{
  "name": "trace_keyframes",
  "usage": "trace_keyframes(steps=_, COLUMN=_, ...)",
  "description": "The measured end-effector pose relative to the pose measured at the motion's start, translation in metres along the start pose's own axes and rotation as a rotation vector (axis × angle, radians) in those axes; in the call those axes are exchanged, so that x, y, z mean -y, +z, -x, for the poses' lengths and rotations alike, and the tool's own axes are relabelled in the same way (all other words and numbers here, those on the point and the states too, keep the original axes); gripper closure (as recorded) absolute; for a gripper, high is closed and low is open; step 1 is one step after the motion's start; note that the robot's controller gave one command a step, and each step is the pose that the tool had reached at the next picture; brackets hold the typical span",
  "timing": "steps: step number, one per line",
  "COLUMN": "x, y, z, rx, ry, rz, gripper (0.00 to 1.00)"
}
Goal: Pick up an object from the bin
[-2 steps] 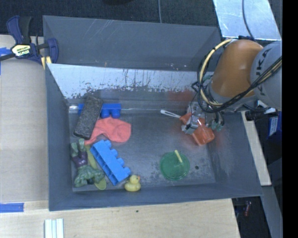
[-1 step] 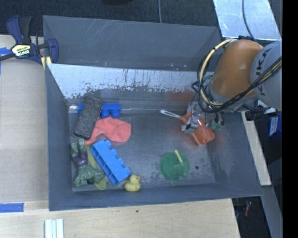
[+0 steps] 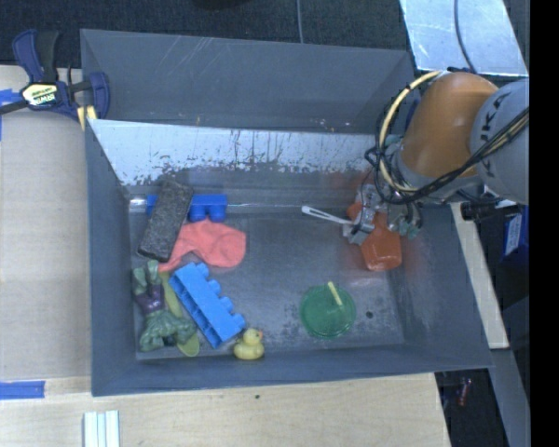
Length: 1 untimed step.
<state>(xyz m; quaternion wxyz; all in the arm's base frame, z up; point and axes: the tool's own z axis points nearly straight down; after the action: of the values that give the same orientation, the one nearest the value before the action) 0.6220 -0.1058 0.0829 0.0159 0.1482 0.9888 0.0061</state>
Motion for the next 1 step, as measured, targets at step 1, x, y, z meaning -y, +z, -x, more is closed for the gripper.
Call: trace_keyframes(steps=1, x=-0.0048, y=0.0016, z=0.0099, rx=0.005, ry=0.097, rz=0.012, gripper=1.0)
